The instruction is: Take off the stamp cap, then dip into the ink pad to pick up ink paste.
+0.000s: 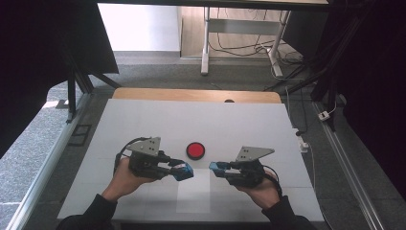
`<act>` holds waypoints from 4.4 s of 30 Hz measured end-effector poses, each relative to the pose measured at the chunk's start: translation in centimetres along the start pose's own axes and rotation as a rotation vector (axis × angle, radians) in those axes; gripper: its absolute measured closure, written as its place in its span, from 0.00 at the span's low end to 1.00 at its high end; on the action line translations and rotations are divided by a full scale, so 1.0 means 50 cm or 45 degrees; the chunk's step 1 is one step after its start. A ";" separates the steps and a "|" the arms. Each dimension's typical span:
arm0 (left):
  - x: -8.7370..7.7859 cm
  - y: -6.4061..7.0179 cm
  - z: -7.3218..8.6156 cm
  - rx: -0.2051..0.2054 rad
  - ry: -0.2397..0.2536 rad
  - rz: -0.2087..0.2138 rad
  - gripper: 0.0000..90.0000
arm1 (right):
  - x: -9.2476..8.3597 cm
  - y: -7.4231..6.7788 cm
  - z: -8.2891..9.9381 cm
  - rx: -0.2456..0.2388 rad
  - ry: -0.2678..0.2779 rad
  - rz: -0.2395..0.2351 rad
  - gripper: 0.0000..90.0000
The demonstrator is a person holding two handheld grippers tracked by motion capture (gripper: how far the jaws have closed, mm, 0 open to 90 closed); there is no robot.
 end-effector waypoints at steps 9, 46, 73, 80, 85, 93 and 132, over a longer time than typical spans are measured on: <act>0.002 -0.001 0.002 -0.003 -0.012 -0.013 0.78 | -0.032 0.013 0.011 0.023 0.022 0.052 0.76; -0.001 -0.017 0.002 -0.055 -0.018 -0.084 0.78 | -0.201 0.099 0.148 0.249 -0.001 0.437 0.76; 0.010 -0.074 -0.009 -0.141 -0.065 -0.212 0.78 | -0.208 0.099 0.176 0.347 -0.010 0.401 0.76; 0.016 -0.102 -0.011 -0.172 -0.069 -0.246 0.78 | -0.208 0.098 0.176 0.347 -0.015 0.396 0.76; 0.024 -0.121 -0.011 -0.190 -0.088 -0.273 0.78 | -0.207 0.097 0.177 0.339 -0.023 0.391 0.76; 0.049 -0.150 -0.017 -0.200 -0.122 -0.300 0.78 | -0.205 0.096 0.177 0.332 -0.031 0.391 0.76; 0.167 -0.276 0.050 -0.462 -0.269 -0.361 0.79 | -0.206 0.094 0.178 0.333 -0.037 0.366 0.75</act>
Point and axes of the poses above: each handheld gripper's, and its own axes: x roughly forward along the jaws, z roughly out of its underside, y roughly to its right, the point moved 8 cm from there along x, roughly forward along the jaws, and after that the axes turned 2 degrees about x, right-handed, at the moved point
